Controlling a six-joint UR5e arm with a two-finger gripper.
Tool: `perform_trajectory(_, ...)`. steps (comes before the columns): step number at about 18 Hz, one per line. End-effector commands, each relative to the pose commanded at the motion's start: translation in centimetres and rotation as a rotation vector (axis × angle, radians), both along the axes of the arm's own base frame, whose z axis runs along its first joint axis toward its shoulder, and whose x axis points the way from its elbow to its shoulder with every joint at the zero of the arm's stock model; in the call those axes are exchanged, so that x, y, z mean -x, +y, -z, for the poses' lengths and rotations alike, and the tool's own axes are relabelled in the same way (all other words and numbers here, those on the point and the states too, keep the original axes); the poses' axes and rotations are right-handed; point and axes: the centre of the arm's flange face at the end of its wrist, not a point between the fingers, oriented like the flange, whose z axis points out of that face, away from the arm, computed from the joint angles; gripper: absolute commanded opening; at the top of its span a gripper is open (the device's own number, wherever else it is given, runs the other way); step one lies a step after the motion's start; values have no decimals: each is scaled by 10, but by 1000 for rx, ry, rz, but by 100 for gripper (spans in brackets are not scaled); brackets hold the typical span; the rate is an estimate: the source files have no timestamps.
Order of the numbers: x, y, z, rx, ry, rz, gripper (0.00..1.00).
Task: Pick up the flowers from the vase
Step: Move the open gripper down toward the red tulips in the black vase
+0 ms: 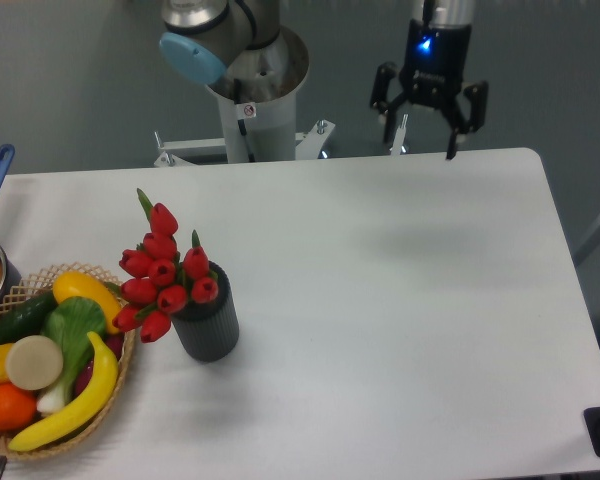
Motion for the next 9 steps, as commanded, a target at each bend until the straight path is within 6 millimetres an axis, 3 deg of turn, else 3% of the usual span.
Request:
perform_trajectory(3,-3,27,6,-147,-15,78,100)
perform_trajectory(9,-29,73,15,-161,-26,201,100)
